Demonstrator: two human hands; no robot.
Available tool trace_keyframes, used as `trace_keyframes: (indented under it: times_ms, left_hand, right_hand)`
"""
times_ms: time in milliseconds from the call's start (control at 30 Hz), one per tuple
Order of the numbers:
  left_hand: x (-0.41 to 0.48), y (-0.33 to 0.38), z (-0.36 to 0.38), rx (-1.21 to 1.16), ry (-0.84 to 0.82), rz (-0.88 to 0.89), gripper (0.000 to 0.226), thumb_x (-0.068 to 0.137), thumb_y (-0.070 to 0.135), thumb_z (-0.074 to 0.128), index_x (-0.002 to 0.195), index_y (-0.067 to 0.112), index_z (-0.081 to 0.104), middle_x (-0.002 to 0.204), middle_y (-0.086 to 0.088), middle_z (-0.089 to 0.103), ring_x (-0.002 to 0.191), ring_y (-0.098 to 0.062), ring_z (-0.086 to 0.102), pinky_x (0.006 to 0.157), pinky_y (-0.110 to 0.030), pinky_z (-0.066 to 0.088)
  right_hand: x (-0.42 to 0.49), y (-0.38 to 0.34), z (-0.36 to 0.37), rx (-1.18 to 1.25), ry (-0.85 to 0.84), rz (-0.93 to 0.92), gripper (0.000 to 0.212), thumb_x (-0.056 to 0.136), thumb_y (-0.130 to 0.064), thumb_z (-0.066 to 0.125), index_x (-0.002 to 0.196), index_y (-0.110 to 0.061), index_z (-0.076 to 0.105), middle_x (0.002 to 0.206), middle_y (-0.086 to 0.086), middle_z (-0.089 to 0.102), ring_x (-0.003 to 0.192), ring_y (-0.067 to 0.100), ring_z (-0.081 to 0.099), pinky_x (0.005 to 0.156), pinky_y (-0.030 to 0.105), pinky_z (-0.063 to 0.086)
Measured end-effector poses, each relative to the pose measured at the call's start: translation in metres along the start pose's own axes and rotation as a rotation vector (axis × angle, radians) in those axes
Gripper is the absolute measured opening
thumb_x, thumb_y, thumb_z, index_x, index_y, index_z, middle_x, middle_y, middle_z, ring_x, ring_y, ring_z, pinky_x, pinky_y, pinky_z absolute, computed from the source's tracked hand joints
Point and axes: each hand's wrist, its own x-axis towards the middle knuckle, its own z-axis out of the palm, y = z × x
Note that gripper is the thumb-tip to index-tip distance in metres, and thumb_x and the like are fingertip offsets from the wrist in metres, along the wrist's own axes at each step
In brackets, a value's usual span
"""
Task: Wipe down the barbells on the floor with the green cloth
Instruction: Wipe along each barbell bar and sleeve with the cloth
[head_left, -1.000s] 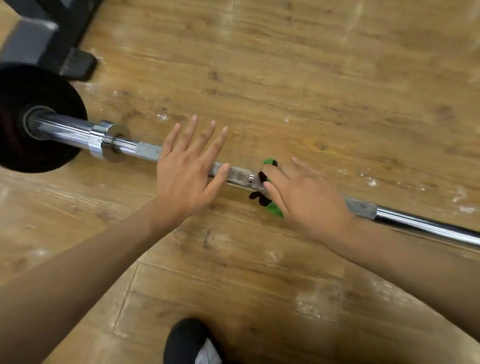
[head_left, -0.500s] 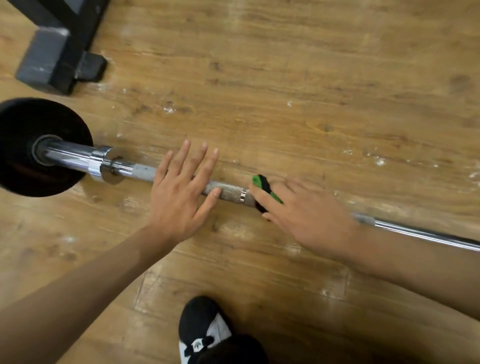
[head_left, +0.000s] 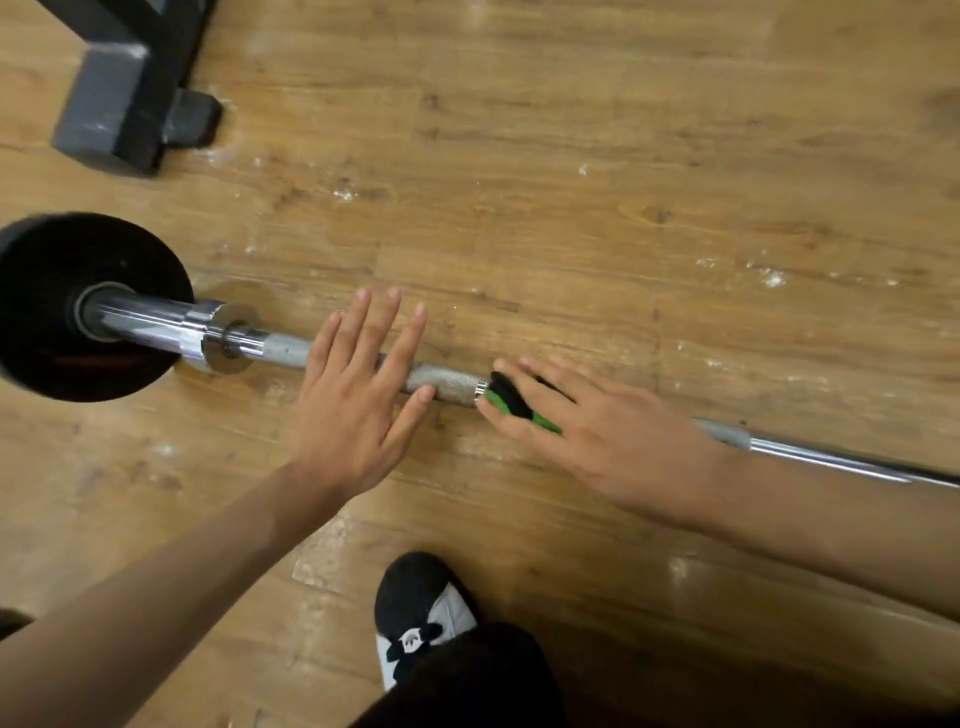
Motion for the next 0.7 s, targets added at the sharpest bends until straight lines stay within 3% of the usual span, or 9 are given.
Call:
trace_keyframes:
  times_ms: [100,167,233,300,367,433,500,600,700]
  left_hand:
    - [-0.001,0.000,0.002,-0.011,0.025,-0.005,0.068,0.110,0.053,0.021,0.166,0.014,0.025,0.172,-0.014,0.021,0.161,-0.035,0.013,0.126,-0.058,0.019]
    - [-0.001,0.002,0.004,-0.013,0.037,-0.012,0.068,0.110,0.053,0.021,0.165,0.013,0.028,0.172,-0.016,0.022,0.160,-0.037,0.015,0.126,-0.059,0.019]
    - [0.001,0.002,0.004,-0.019,0.041,-0.015,0.069,0.110,0.053,0.021,0.164,0.012,0.029,0.171,-0.016,0.023,0.160,-0.037,0.016,0.126,-0.059,0.020]
    - [0.004,0.000,0.004,-0.016,0.038,-0.007,0.068,0.110,0.053,0.022,0.164,0.013,0.029,0.171,-0.017,0.024,0.160,-0.037,0.016,0.126,-0.060,0.020]
    - [0.009,-0.001,0.003,-0.015,0.045,-0.003,0.068,0.110,0.053,0.022,0.165,0.014,0.029,0.170,-0.017,0.026,0.160,-0.037,0.017,0.126,-0.058,0.020]
    - [0.015,-0.001,0.004,-0.021,0.063,-0.005,0.068,0.109,0.053,0.022,0.165,0.015,0.030,0.169,-0.016,0.029,0.159,-0.038,0.018,0.127,-0.057,0.019]
    - [0.019,0.000,0.006,-0.034,0.078,-0.023,0.068,0.108,0.053,0.022,0.164,0.016,0.031,0.169,-0.016,0.031,0.159,-0.038,0.019,0.127,-0.056,0.018]
    - [0.028,0.001,0.008,-0.044,0.118,-0.035,0.066,0.108,0.052,0.024,0.163,0.017,0.034,0.167,-0.015,0.035,0.158,-0.039,0.022,0.127,-0.056,0.018]
    - [0.037,0.001,0.009,-0.039,0.134,-0.048,0.065,0.107,0.050,0.027,0.163,0.018,0.036,0.165,-0.015,0.038,0.157,-0.038,0.024,0.127,-0.055,0.017]
  right_hand:
    - [-0.072,0.025,-0.004,-0.024,-0.103,-0.059,0.060,0.106,-0.005,0.003,0.165,-0.012,0.013,0.164,0.028,0.029,0.146,0.048,0.037,0.118,0.060,0.033]
    - [-0.085,0.029,-0.008,-0.046,-0.090,-0.082,0.060,0.107,-0.006,-0.002,0.166,-0.013,0.011,0.164,0.027,0.030,0.149,0.048,0.032,0.118,0.061,0.031]
    - [-0.066,0.024,-0.011,-0.037,0.016,-0.102,0.057,0.109,-0.004,0.002,0.164,-0.012,0.018,0.160,0.028,0.037,0.149,0.043,0.035,0.121,0.056,0.029]
    - [-0.036,0.015,-0.019,0.003,0.146,-0.179,0.051,0.113,-0.003,0.020,0.163,-0.013,0.025,0.156,0.028,0.043,0.147,0.039,0.041,0.120,0.051,0.038]
    - [-0.024,0.006,-0.029,0.084,0.219,-0.240,0.049,0.113,-0.008,0.036,0.161,-0.017,0.029,0.155,0.025,0.047,0.145,0.037,0.045,0.110,0.045,0.048]
    - [-0.033,0.006,-0.035,0.157,0.238,-0.247,0.047,0.113,-0.011,0.037,0.159,-0.017,0.031,0.151,0.022,0.052,0.140,0.036,0.051,0.105,0.042,0.052]
    - [-0.052,0.022,-0.037,0.123,0.196,-0.176,0.046,0.112,-0.006,0.028,0.157,-0.012,0.033,0.145,0.022,0.058,0.134,0.036,0.056,0.107,0.042,0.050]
    - [-0.074,0.051,-0.027,0.006,0.030,-0.031,0.054,0.108,0.001,0.014,0.159,-0.005,0.031,0.149,0.029,0.050,0.142,0.041,0.047,0.110,0.052,0.049]
    - [-0.051,0.051,-0.012,-0.002,0.030,0.089,0.050,0.114,-0.017,0.014,0.159,-0.003,0.030,0.156,0.033,0.039,0.146,0.043,0.040,0.116,0.051,0.042]
